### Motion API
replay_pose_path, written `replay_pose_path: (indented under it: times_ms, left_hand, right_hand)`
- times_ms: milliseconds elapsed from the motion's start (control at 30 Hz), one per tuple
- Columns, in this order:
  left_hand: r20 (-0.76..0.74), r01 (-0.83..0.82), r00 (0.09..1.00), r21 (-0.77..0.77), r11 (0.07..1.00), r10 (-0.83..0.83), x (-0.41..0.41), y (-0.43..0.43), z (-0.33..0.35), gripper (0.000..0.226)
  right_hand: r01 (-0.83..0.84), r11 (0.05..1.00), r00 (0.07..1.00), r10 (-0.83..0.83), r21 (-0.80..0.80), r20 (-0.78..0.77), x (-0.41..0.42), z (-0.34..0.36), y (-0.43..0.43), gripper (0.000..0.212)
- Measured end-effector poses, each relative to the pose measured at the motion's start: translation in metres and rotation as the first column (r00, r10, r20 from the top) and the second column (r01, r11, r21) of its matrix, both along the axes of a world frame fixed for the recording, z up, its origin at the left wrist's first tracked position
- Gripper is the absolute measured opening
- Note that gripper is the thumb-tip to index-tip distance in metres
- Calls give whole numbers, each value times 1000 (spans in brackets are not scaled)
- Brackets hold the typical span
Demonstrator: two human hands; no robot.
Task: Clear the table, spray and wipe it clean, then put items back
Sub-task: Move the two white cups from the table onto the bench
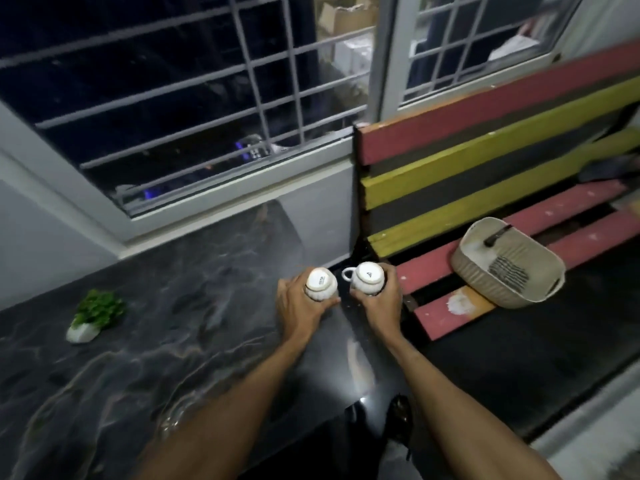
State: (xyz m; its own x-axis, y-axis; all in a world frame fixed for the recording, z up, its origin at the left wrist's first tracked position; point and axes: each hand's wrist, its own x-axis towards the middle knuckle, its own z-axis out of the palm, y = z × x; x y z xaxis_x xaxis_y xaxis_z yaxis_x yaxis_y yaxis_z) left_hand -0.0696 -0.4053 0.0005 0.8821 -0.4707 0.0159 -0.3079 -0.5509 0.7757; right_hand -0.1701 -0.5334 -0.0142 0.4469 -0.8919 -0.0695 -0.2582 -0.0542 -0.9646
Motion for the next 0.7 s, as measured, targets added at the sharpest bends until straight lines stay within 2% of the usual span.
replay_pose_path:
  times_ms: [167, 267, 333, 433, 700]
  left_hand:
    - [-75, 113, 991, 88, 990, -107, -57, -125, -24, 69]
    - [-82, 189, 981, 166, 968, -177, -81, -186, -46, 63]
    - [-85, 226, 973, 161, 961, -214, -89, -218, -62, 57]
    - [-74, 258, 966, 149, 954, -250, -90, -263, -96, 60]
    - [-138, 395, 918, 237, 888, -372, -73, -331, -204, 54]
  right_hand:
    - [142, 990, 985, -138, 28, -99, -70, -42, -112, 60]
    - [207, 978, 969, -202, 21, -144, -105, -73, -157, 60]
    - [239, 971, 958, -240, -21, -155, -120, -93, -177, 62]
    - [269, 962, 944, -272, -45, -184, -135, -133, -204, 58]
    - [292, 956, 927, -287, -18, -242, -141, -241, -238, 54]
